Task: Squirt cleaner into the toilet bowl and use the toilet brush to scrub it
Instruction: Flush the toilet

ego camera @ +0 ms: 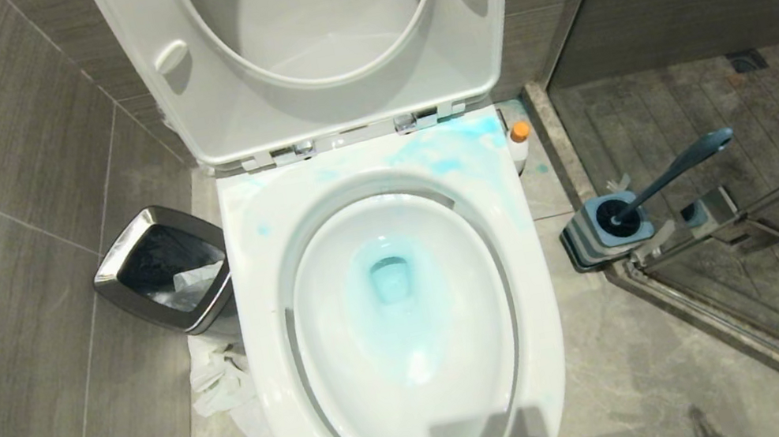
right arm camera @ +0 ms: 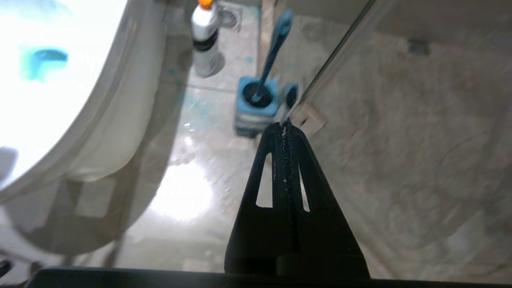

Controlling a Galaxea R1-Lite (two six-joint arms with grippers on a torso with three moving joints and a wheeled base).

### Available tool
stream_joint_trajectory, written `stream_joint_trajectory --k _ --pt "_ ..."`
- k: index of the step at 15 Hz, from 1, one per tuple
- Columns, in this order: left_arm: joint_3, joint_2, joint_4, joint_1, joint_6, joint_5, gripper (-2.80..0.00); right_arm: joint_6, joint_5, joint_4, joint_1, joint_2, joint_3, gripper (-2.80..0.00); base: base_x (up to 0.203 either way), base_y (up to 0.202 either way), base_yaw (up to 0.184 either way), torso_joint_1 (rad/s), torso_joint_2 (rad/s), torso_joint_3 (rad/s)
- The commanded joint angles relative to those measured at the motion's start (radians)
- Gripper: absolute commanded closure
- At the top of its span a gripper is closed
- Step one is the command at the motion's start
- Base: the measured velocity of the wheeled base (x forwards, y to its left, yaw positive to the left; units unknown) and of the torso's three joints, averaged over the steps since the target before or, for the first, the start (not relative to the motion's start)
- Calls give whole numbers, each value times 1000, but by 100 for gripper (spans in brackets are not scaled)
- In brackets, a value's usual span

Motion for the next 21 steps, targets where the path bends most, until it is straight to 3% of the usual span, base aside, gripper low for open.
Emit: stream_joint_trajectory --k 1,5,9,13,16,18,19,21 --pt "0 2 0 0 0 1 0 22 40 38 -2 -172 93 0 0 0 0 0 0 0" --pt "0 2 0 0 0 1 0 43 72 53 -4 -188 243 0 0 0 0 0 0 0" --pt "0 2 0 0 0 1 0 41 72 50 -4 -189 243 0 0 0 0 0 0 0" --pt "0 2 0 0 0 1 0 117 56 46 -4 -189 242 0 0 0 0 0 0 0" --pt "0 2 0 1 6 1 0 119 56 46 -4 -189 243 0 0 0 0 0 0 0" --pt "-6 2 -4 1 59 -3 0 119 56 46 -4 -189 242 0 0 0 0 0 0 0" --pt "-23 2 -18 1 132 -10 0 119 56 46 -4 -189 242 0 0 0 0 0 0 0" --pt "-101 8 -29 2 261 -92 0 119 56 46 -4 -189 244 0 0 0 0 0 0 0"
